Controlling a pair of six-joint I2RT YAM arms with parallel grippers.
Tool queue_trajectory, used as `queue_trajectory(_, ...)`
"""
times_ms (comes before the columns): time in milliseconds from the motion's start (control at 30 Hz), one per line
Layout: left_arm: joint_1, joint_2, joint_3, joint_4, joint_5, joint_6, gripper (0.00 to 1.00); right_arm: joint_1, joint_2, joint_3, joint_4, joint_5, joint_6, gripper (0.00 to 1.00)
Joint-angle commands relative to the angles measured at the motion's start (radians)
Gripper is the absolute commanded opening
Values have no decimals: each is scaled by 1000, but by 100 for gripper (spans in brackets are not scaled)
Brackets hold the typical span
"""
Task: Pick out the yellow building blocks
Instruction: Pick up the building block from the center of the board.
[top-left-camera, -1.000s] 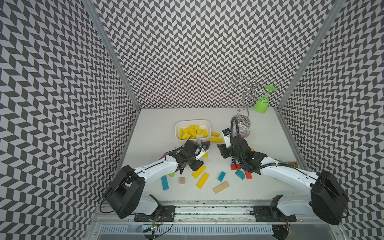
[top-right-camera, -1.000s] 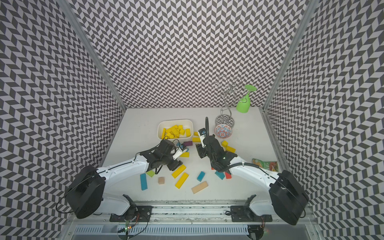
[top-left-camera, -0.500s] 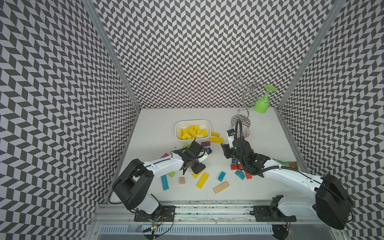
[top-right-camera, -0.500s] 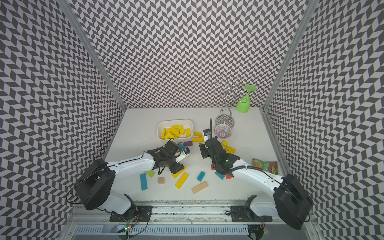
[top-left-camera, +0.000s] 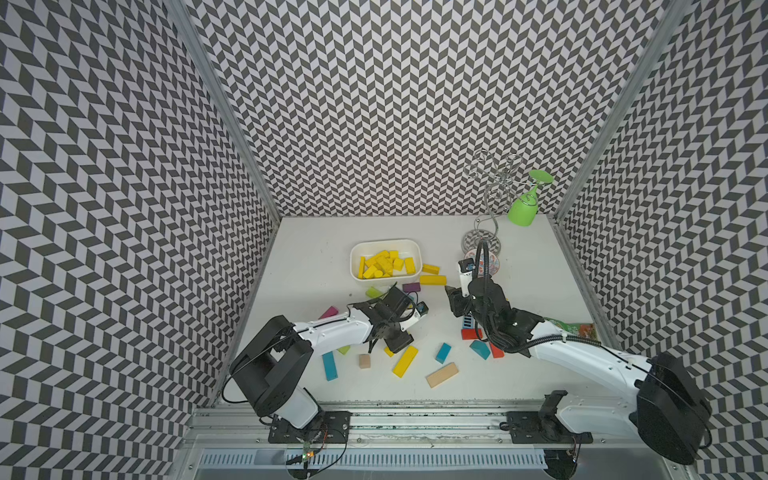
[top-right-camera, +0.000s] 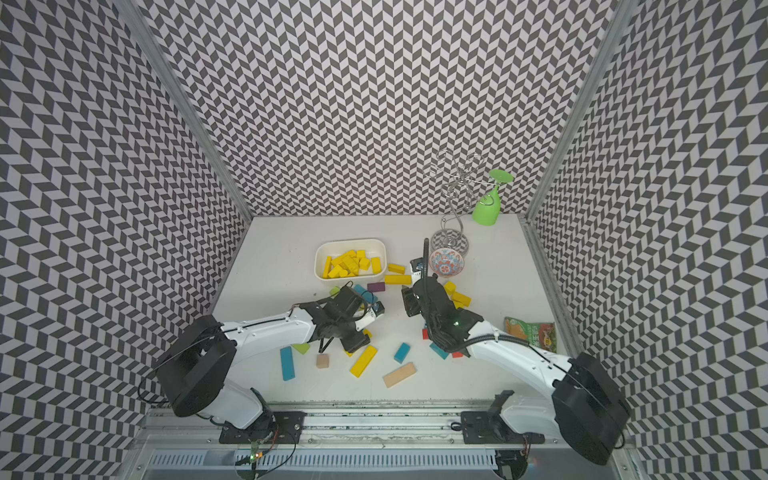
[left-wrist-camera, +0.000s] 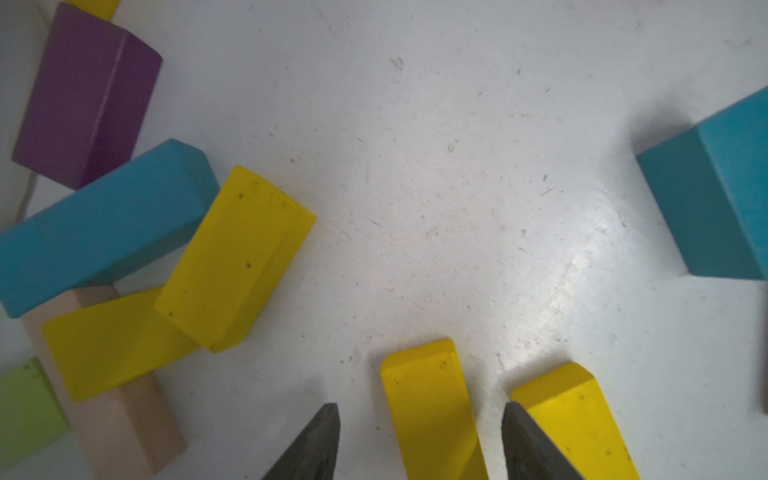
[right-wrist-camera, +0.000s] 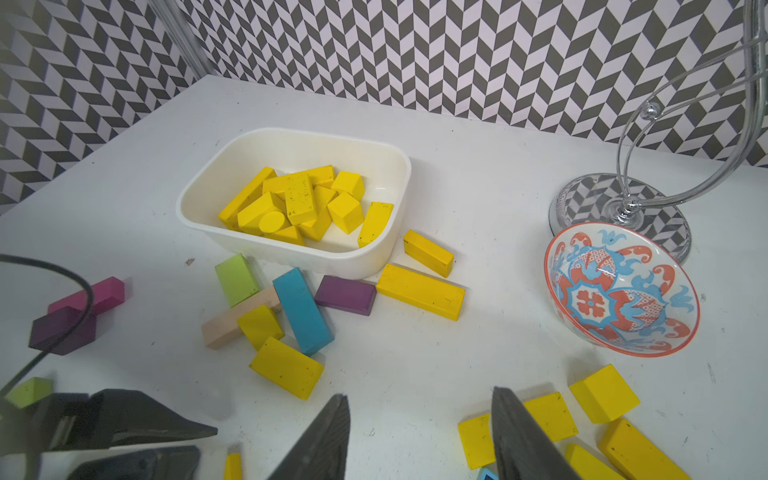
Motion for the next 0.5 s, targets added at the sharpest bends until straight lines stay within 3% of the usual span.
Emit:
queue_trajectory(0, -6, 11, 16, -20, -12, -4, 62, -2, -29, -11, 39, 23, 21, 56)
queue_trajectory(467, -7, 61, 2, -11, -16, -3, 43, -2, -27, -12, 38, 28, 25, 56)
